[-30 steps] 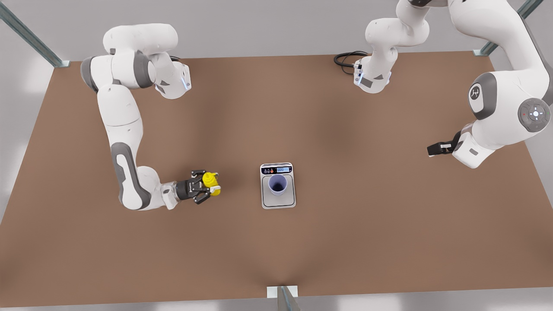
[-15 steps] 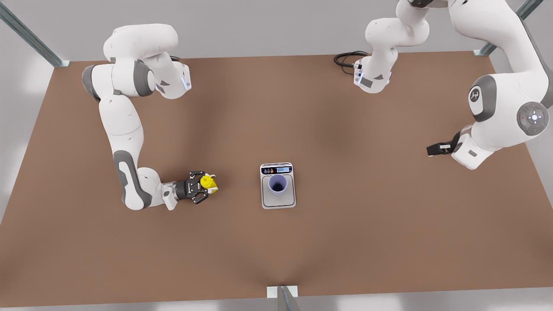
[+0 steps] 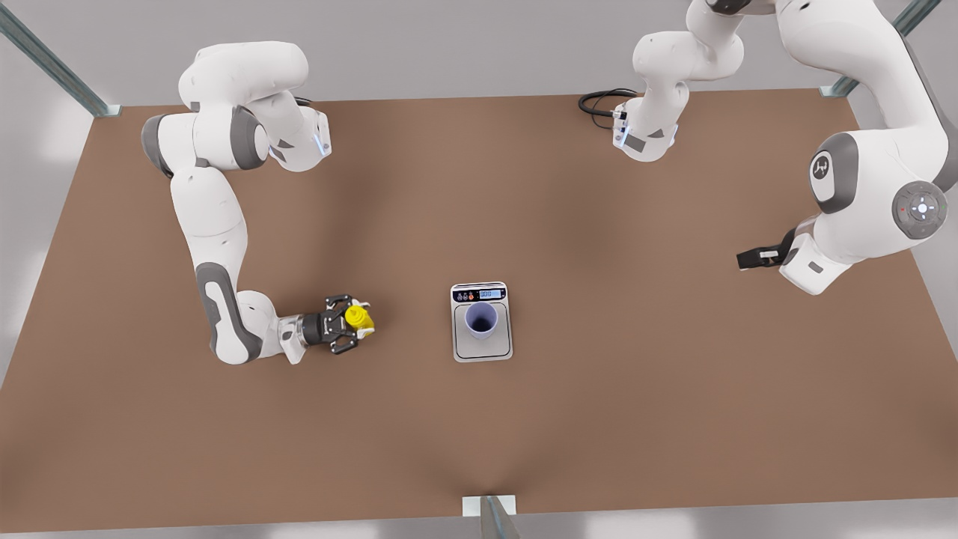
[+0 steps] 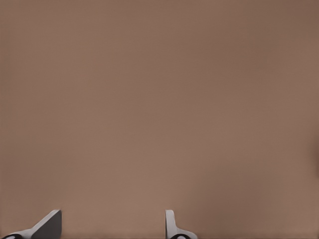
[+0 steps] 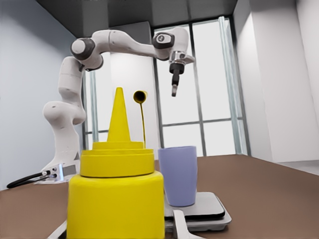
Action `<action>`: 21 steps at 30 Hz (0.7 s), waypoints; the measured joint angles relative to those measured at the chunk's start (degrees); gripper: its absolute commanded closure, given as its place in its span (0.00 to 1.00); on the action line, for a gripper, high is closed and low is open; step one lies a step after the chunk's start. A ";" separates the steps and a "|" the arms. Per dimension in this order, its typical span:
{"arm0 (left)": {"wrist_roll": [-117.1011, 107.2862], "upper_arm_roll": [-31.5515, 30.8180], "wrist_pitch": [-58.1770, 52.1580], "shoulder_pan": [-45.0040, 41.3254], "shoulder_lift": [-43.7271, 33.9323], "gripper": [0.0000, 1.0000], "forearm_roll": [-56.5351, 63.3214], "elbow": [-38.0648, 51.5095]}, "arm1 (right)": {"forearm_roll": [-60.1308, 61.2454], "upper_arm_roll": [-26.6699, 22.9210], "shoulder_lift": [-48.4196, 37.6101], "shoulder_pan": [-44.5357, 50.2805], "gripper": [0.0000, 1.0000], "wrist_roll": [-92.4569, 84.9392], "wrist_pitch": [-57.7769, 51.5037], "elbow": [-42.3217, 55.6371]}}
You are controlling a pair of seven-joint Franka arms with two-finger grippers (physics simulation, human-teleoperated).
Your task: Move cup to the weight, pick up sauce bottle, pour sauce
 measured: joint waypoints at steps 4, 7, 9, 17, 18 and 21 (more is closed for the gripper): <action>-0.26 0.00 -0.14 -0.06 -0.08 0.00 0.00 0.00 | -0.39 -0.01 0.01 0.09 0.00 0.19 -0.10 -0.17; -0.26 -0.09 -0.26 -0.06 -0.09 0.00 0.00 0.08 | -0.45 -0.01 0.01 0.05 0.00 0.20 -0.10 -0.26; -0.26 -0.09 -0.34 -0.20 -0.09 0.00 0.00 0.08 | -1.48 -0.01 0.01 -0.21 0.00 0.20 -0.10 -0.30; -0.26 -0.09 -0.35 -0.47 -0.09 0.00 0.00 0.00 | -12.71 -0.01 -0.58 -6.82 0.00 -0.31 -0.03 -2.71; -0.26 -0.08 -0.35 -0.52 -0.09 0.00 0.00 0.08 | -16.02 0.06 -1.01 -9.15 0.00 -0.08 -0.10 -3.62; -0.26 -0.09 -0.35 -0.51 -0.09 0.00 0.00 0.04 | -29.49 0.00 -18.91 -19.14 0.00 18.51 -0.70 -8.53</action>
